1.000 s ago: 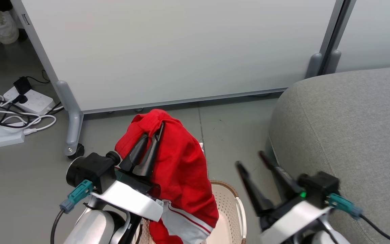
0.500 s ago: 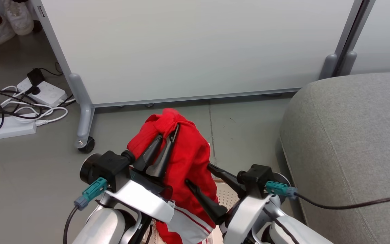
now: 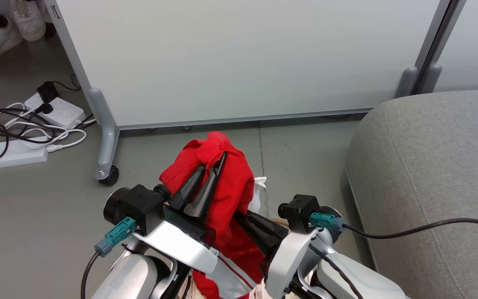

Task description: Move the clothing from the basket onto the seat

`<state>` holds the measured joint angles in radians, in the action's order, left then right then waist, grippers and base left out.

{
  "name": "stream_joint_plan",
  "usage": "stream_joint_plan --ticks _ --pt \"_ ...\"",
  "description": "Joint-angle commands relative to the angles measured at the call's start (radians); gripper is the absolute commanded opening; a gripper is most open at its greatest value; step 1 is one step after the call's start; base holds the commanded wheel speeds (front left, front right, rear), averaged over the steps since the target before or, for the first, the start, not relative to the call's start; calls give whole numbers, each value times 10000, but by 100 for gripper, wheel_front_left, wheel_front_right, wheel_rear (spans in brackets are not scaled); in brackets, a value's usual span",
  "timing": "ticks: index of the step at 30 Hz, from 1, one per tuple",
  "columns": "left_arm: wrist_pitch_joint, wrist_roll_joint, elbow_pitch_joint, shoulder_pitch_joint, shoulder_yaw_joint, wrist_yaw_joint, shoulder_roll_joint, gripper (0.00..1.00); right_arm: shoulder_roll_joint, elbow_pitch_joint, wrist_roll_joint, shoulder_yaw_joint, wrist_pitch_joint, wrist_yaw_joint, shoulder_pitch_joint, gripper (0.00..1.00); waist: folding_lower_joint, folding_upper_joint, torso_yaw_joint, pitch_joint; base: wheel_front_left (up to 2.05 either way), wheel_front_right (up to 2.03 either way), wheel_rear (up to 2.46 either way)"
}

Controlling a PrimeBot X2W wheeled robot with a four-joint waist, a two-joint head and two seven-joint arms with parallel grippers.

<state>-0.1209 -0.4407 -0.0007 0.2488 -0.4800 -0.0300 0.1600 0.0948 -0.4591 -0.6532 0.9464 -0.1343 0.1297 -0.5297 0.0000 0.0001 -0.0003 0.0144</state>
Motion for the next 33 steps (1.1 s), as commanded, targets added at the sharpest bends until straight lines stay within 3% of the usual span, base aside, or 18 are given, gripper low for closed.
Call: stream_joint_plan --ticks 1,4,5,6,7,14,25,33 --pt "-18 -64 8 121 11 -42 7 0 20 -109 -150 104 -168 19 -175 0 0 -1 8 0 0 0 0" --pt "-44 -88 -5 135 38 52 -3 0 64 -272 -325 213 -410 19 -314 0 0 -1 0 0 0 0 0" --pt "-54 -63 -20 130 67 114 -6 29 96 -304 -370 184 -542 19 -354 0 0 -1 -6 1 0 0 0" --pt "-66 -36 -32 121 75 162 -11 74 115 -318 -413 118 -660 19 -391 0 0 -1 -15 1 0 0 0" --pt "-110 34 -61 126 83 224 -1 100 139 -336 -427 44 -770 19 -421 0 0 -1 -23 0 0 0 0" --pt "-413 567 -339 242 -128 331 169 100 362 -100 0 -1248 -1283 19 -252 0 0 -1 -49 -41 0 0 0" --pt "783 963 -10 -228 -1752 -469 629 100 929 139 1229 -3172 -1300 19 564 0 0 -1 -348 -118 0 0 0" --pt "839 856 338 -458 -2343 -693 731 100 1083 257 1383 -3831 -954 19 1002 0 0 -1 -728 -175 0 0 0"
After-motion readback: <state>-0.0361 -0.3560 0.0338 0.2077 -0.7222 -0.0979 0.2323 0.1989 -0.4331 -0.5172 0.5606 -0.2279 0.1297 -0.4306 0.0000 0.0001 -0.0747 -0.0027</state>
